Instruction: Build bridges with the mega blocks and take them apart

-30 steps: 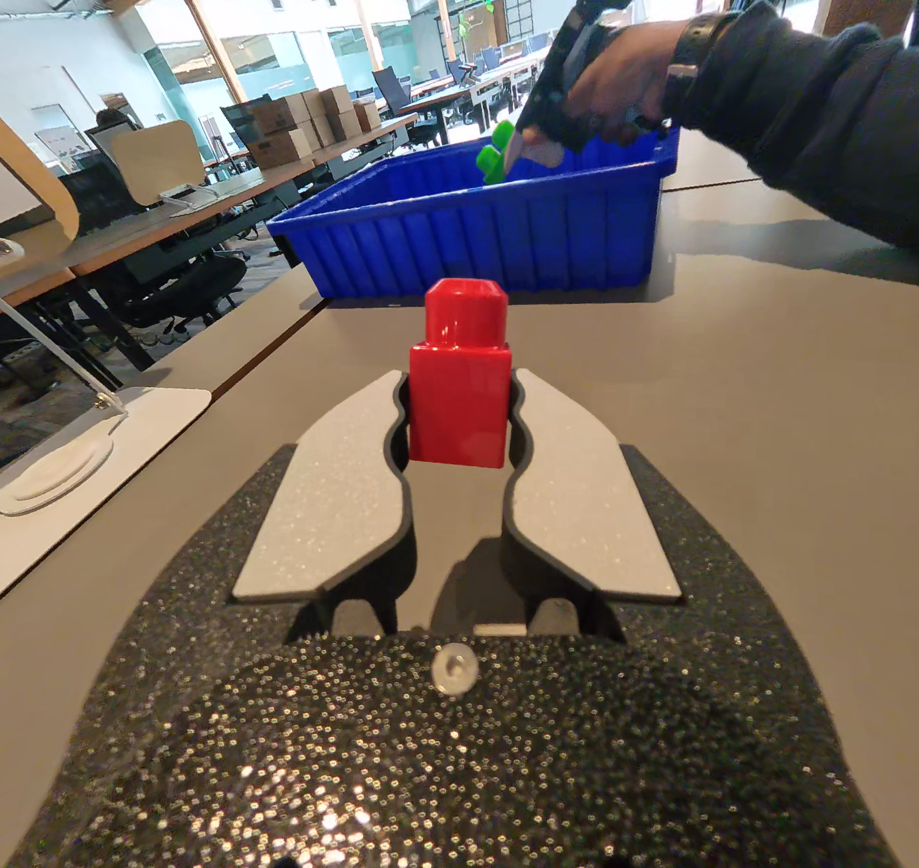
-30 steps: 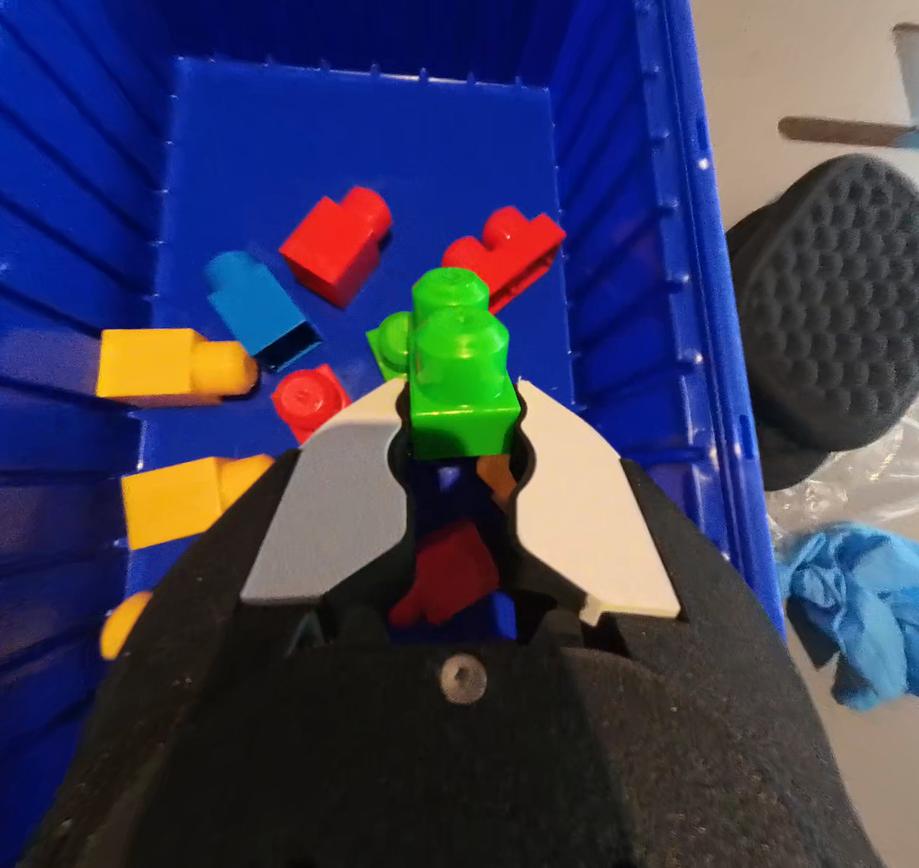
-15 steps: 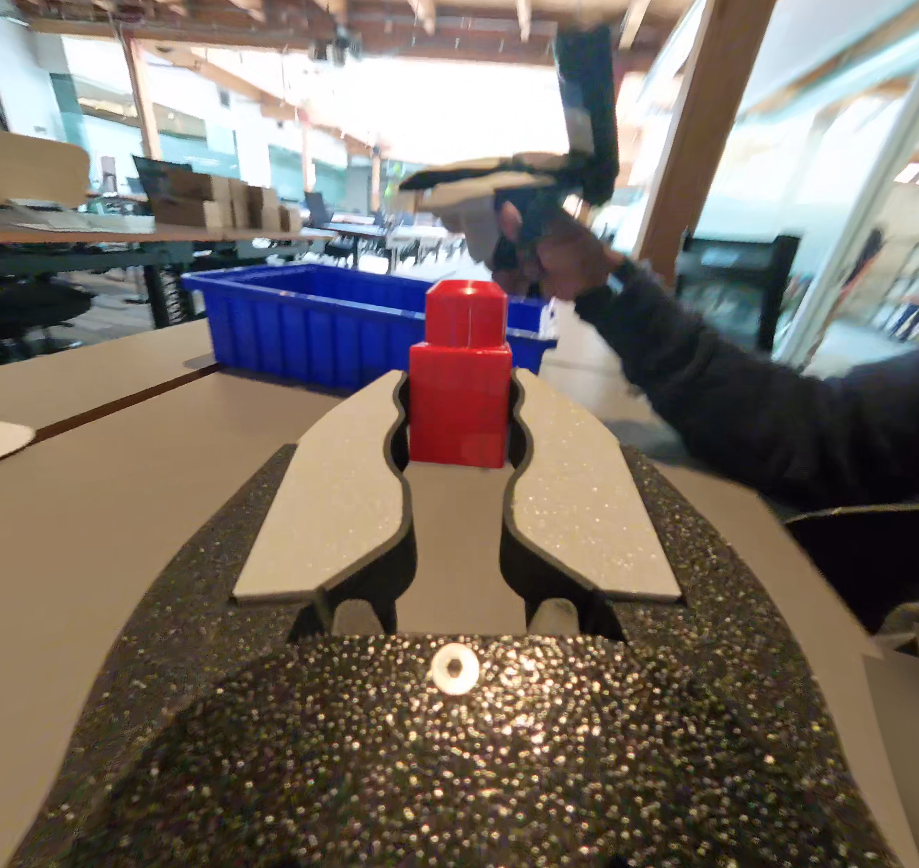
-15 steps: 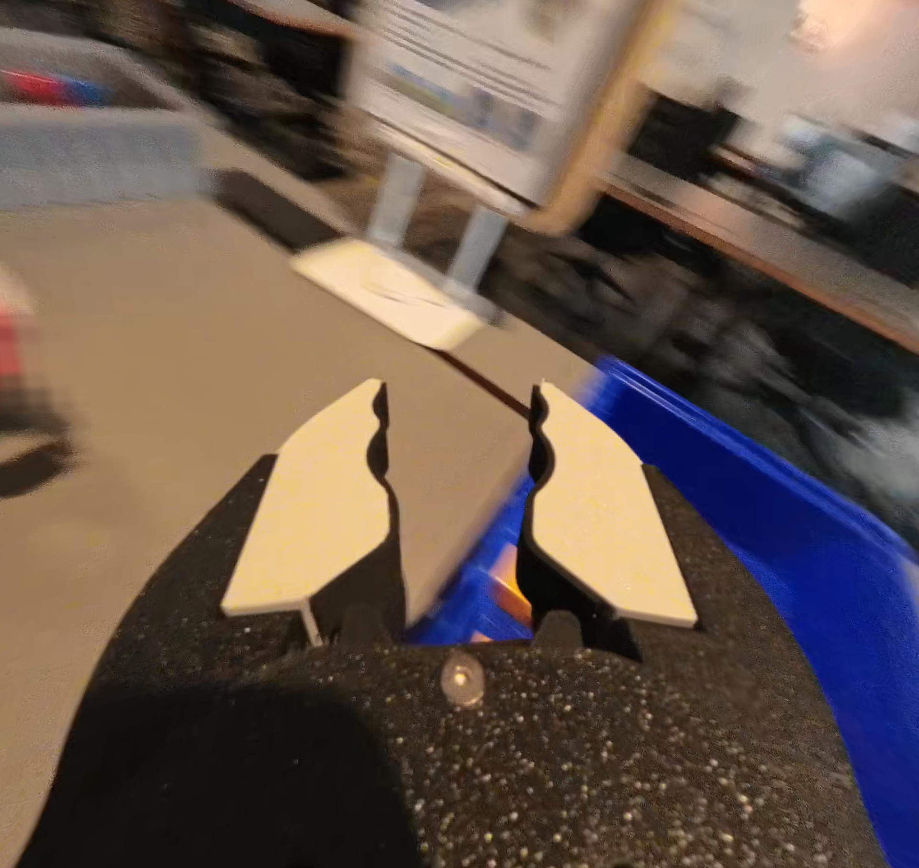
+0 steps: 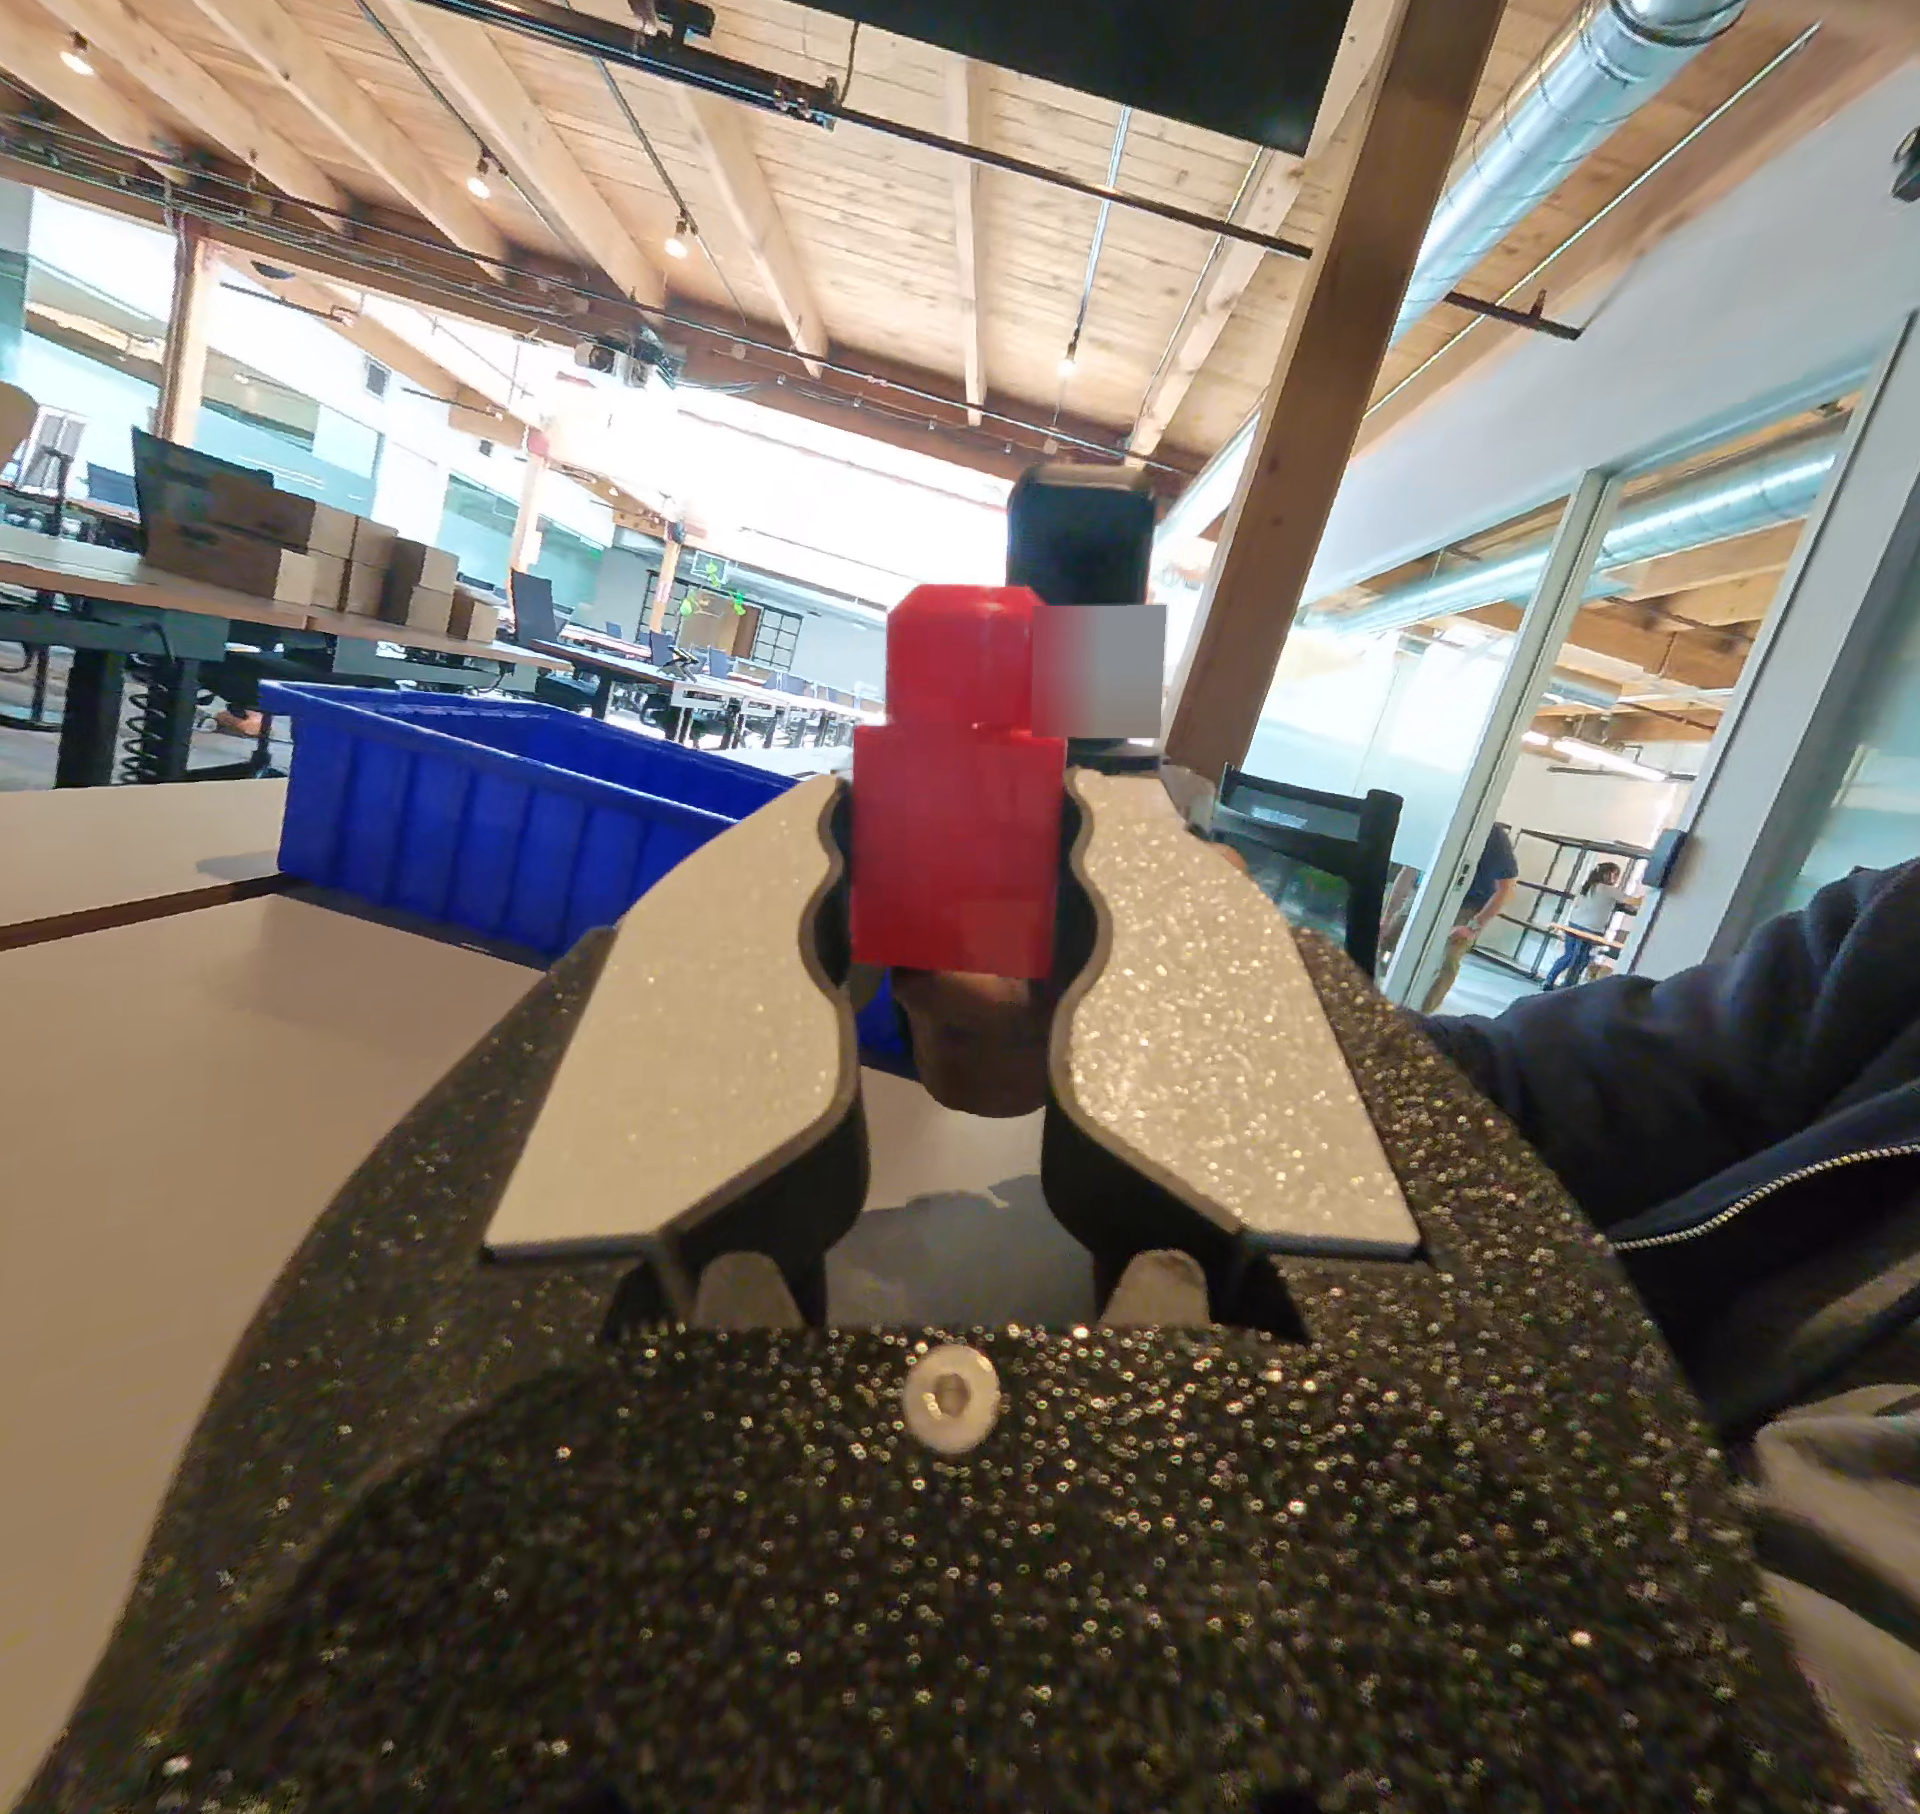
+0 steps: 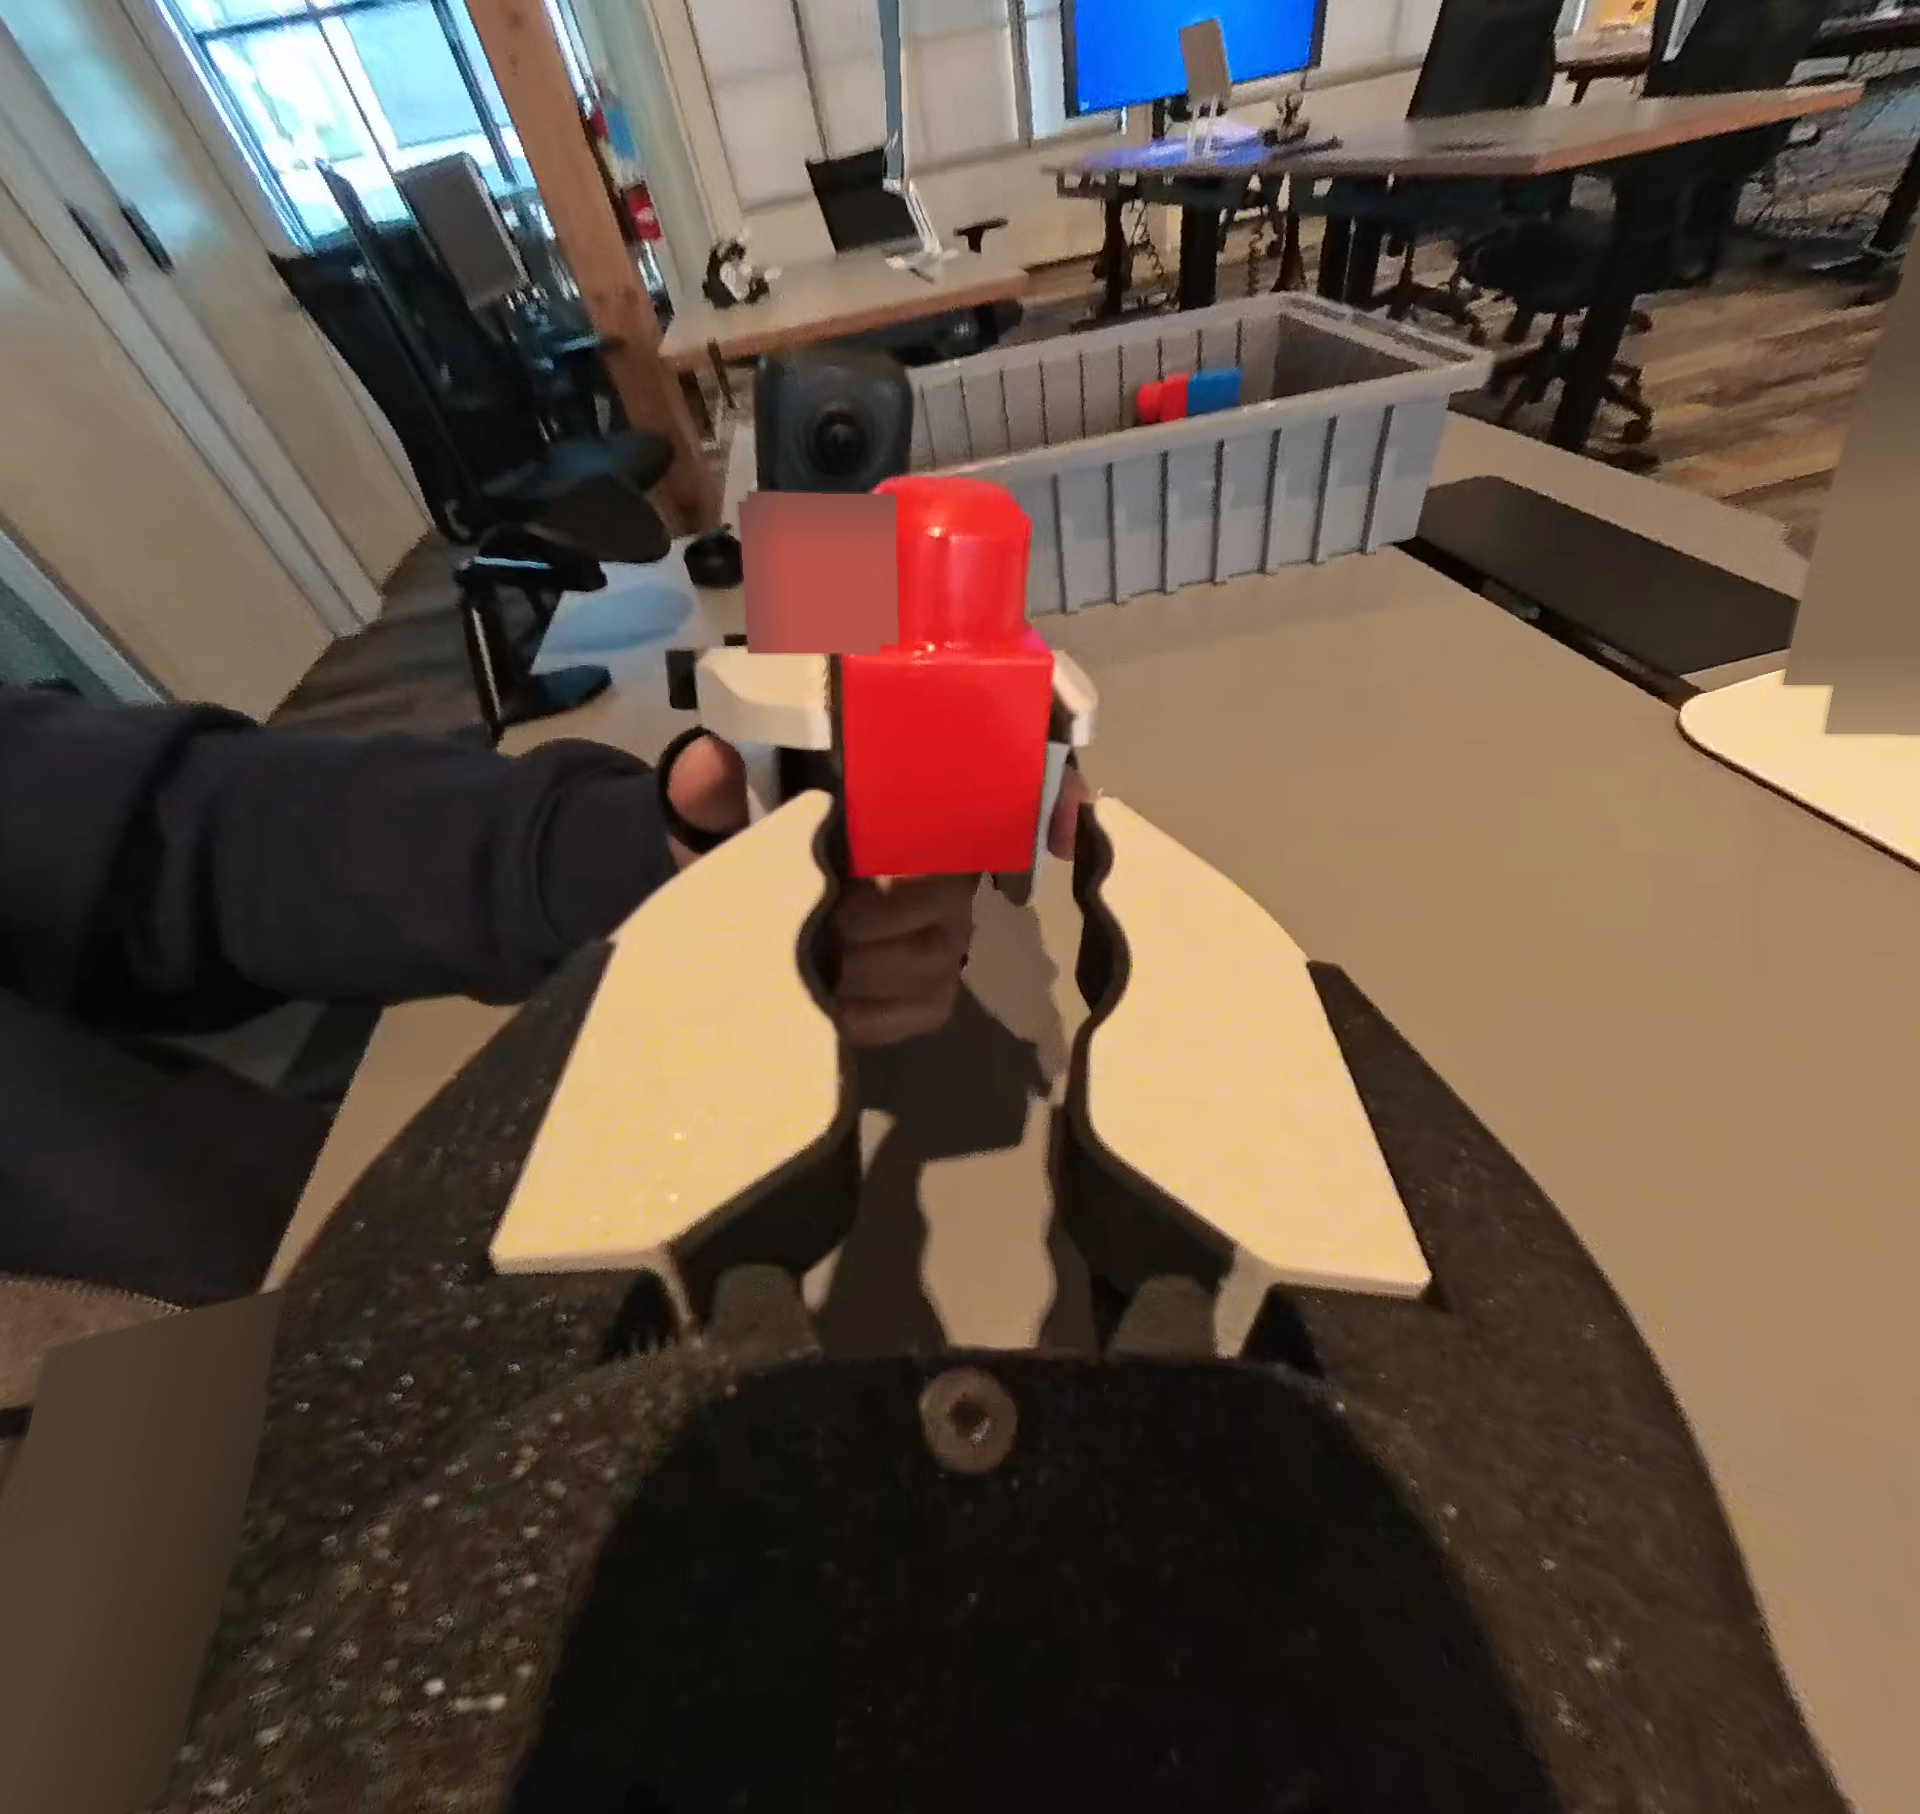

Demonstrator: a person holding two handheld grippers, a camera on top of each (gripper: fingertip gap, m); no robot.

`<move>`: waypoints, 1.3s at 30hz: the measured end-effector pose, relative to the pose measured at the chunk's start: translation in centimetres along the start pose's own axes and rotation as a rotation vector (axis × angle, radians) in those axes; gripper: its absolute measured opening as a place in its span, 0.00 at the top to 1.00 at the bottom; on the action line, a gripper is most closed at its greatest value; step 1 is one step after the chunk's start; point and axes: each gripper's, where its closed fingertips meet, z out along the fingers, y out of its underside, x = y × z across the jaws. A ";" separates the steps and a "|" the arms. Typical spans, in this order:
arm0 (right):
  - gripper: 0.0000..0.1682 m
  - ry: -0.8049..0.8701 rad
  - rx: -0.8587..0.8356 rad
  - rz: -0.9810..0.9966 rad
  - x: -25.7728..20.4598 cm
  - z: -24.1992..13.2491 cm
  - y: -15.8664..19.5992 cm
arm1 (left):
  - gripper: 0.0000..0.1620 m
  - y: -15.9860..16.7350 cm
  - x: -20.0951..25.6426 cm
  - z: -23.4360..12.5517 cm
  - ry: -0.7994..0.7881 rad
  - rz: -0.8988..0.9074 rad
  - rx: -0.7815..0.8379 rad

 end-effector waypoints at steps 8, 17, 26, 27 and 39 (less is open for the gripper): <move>0.79 -0.025 -0.003 0.042 -0.1 -0.3 0.5 | 0.78 0.5 -0.3 0.1 -0.021 0.015 -0.009; 0.80 0.005 -0.006 0.087 0.4 -0.3 0.3 | 0.77 0.1 -1.0 0.1 -0.086 0.051 0.034; 0.80 -0.027 0.006 0.098 -0.2 -1.1 -0.5 | 0.79 -1.3 -0.1 -0.3 0.009 -0.060 0.139; 0.80 -0.014 0.006 0.083 0.0 -1.5 -0.9 | 0.79 -1.5 -0.2 -0.5 0.005 -0.058 0.150; 0.80 0.841 -0.334 0.290 21.4 -26.7 1.2 | 0.86 -0.6 -2.1 -0.9 -0.093 -0.027 0.098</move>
